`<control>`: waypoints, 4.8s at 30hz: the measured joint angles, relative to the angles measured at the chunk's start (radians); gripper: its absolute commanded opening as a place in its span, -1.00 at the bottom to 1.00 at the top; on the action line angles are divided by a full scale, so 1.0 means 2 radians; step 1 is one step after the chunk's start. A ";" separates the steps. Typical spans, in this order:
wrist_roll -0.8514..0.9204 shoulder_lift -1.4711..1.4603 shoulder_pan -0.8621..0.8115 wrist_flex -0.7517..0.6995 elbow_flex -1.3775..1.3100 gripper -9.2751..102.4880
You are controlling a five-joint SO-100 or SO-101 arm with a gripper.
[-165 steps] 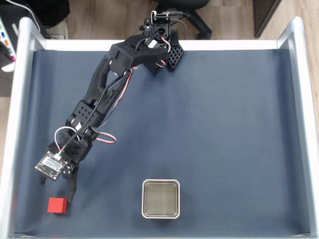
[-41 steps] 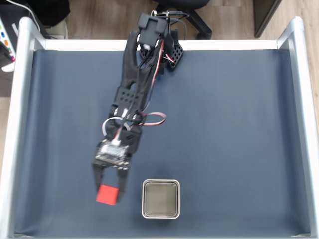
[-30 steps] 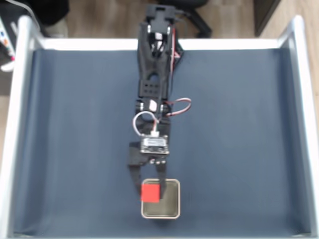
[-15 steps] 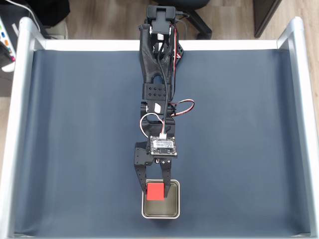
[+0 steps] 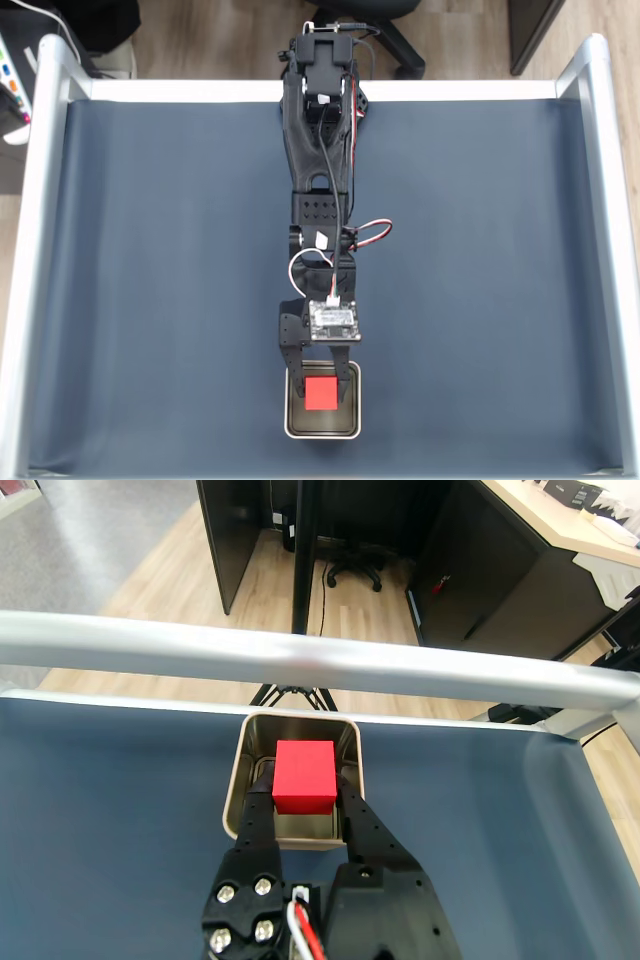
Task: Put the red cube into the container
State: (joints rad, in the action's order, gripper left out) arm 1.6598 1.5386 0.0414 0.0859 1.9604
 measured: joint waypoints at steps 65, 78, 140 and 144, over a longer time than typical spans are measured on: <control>-0.047 0.107 -0.009 -0.005 0.014 -0.83; -0.053 0.464 0.011 -0.164 0.268 -0.83; -0.064 0.912 0.001 -0.691 0.585 -0.80; -0.064 0.912 0.001 -0.691 0.585 -0.80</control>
State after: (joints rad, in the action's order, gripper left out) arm 1.5309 3.3625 0.0430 -1.2962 3.1309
